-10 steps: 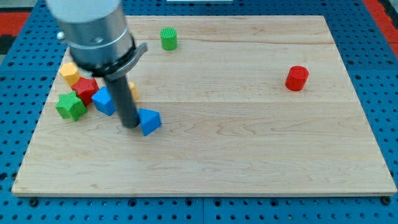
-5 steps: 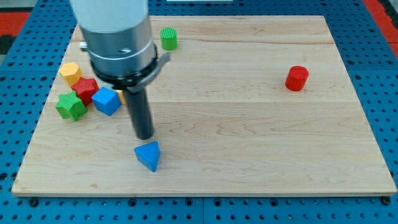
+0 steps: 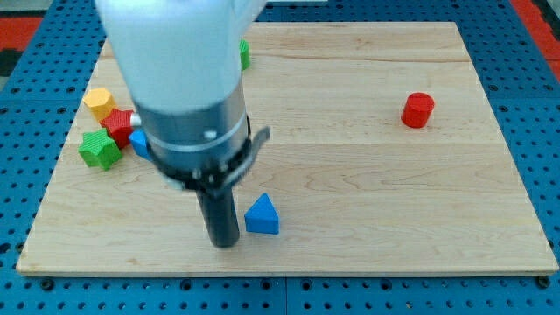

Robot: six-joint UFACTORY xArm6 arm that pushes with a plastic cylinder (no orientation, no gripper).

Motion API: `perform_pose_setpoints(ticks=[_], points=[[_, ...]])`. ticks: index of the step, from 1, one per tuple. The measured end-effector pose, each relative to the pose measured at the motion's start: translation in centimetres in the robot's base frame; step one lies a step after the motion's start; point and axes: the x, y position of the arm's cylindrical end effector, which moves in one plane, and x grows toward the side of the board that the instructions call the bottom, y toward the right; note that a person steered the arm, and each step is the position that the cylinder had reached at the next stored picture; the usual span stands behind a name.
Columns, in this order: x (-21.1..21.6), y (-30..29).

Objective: Push the blue triangle into the red circle

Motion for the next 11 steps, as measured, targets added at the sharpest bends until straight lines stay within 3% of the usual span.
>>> perform_pose_setpoints(ticks=[2, 4, 5, 6, 7, 9, 10, 11], points=[[-9.4, 4.9], [-16.5, 11.9], [-17.8, 15.5], [-17.5, 18.5], [-12.0, 15.3], [-14.7, 19.8], [-10.8, 20.4], [-7.0, 11.6]])
